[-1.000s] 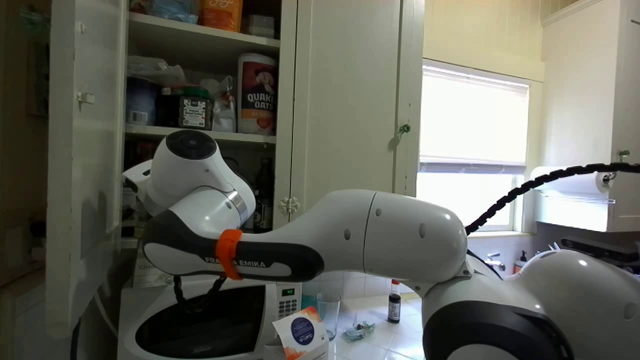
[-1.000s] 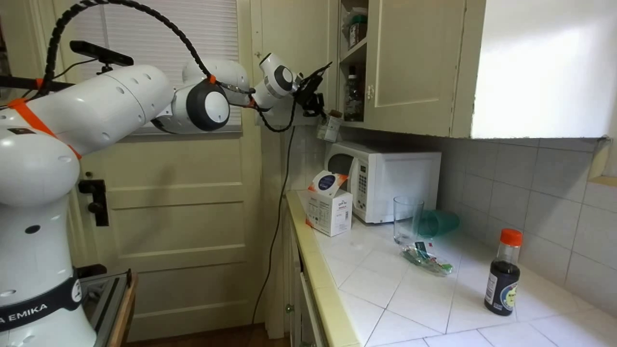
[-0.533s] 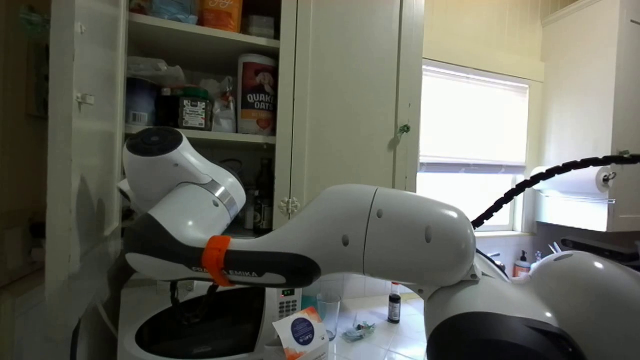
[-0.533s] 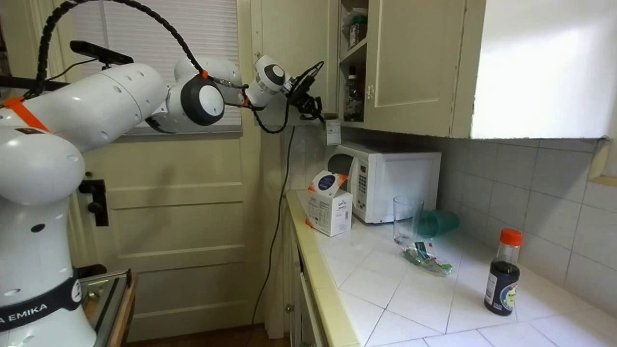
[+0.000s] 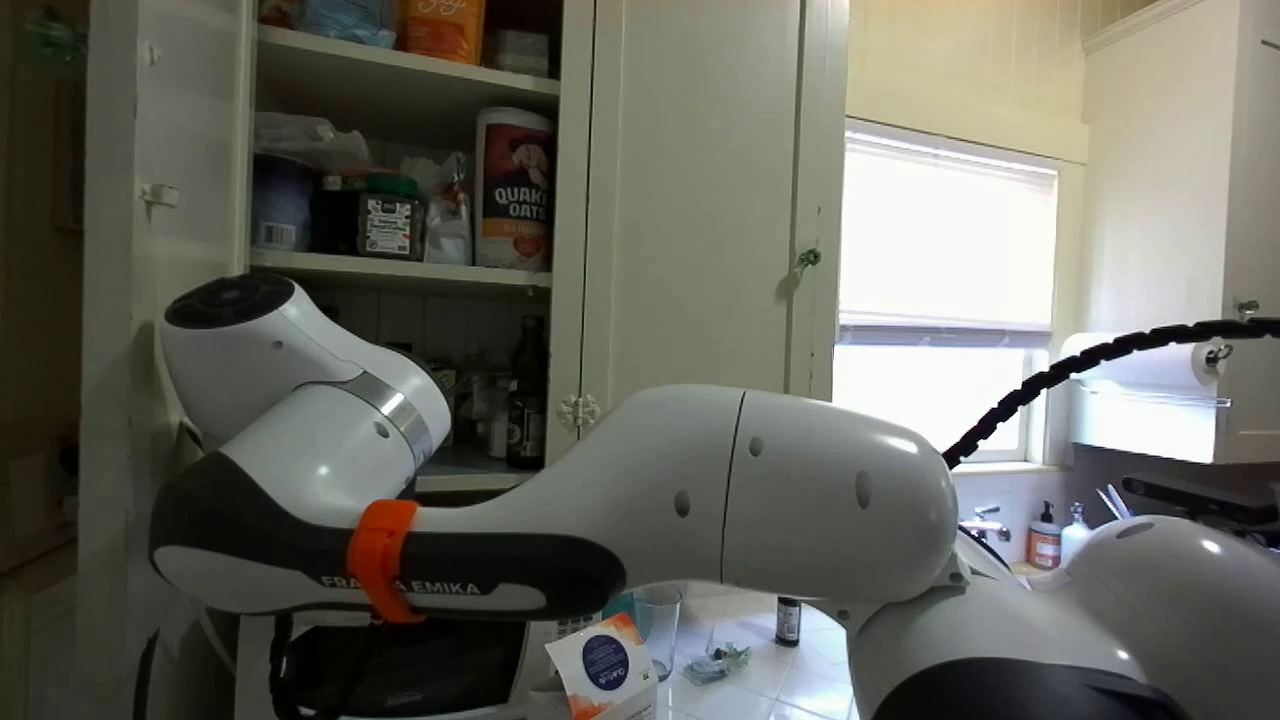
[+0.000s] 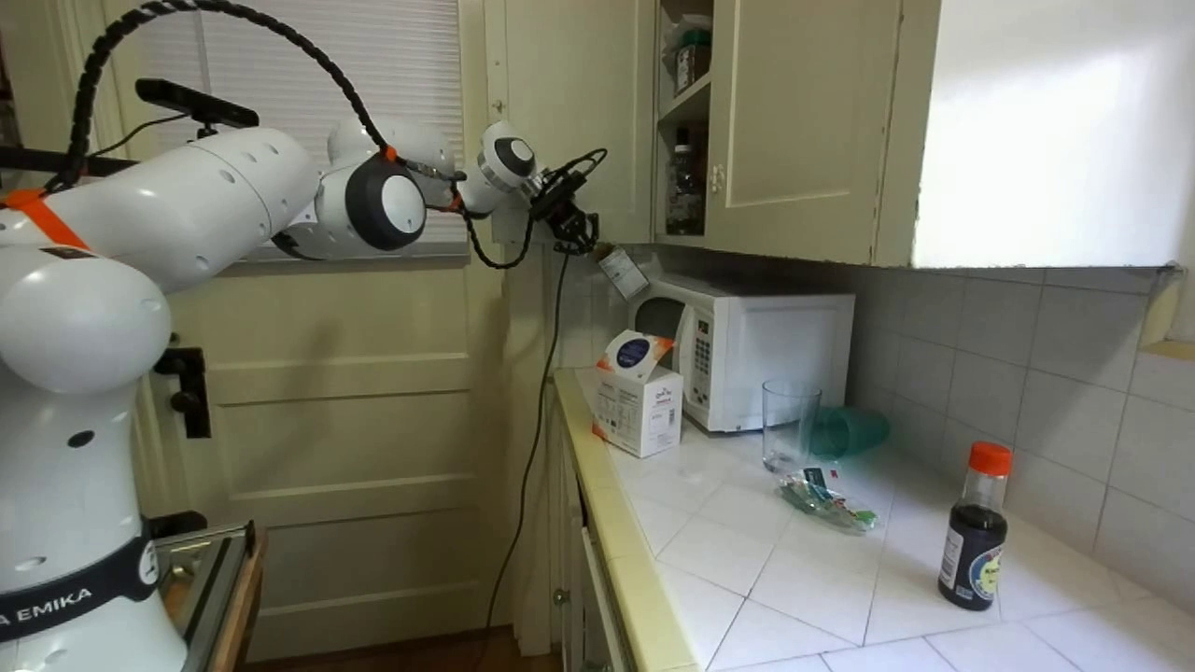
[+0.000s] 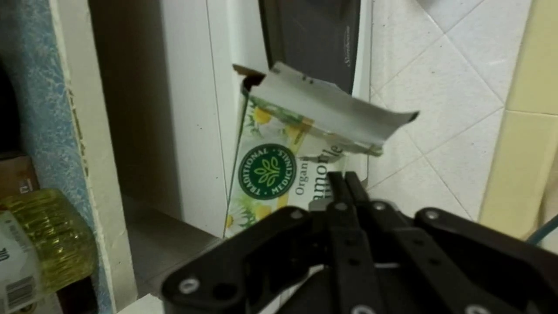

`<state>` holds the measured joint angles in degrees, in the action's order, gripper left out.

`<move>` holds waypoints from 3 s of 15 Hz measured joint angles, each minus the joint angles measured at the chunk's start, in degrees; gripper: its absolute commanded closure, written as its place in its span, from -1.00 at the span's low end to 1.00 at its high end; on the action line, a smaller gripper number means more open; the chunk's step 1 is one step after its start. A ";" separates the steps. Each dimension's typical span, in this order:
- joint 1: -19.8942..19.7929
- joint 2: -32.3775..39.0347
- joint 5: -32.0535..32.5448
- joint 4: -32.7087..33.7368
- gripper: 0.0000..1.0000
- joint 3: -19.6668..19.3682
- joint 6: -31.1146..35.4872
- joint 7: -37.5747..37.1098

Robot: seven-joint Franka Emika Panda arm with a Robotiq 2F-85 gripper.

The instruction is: Remove the box from the top cabinet

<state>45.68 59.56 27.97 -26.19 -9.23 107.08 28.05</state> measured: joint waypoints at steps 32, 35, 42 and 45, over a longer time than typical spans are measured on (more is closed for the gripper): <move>-11.82 9.04 -11.88 0.01 -0.13 14.01 22.12 22.28; -12.89 9.37 -13.77 0.00 -0.57 15.13 22.79 26.32; -13.60 9.88 -14.15 0.21 -1.00 13.08 33.98 11.77; -13.41 9.67 -13.88 0.43 -1.00 10.81 39.16 3.44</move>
<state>32.26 69.23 14.09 -25.76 1.59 146.24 31.49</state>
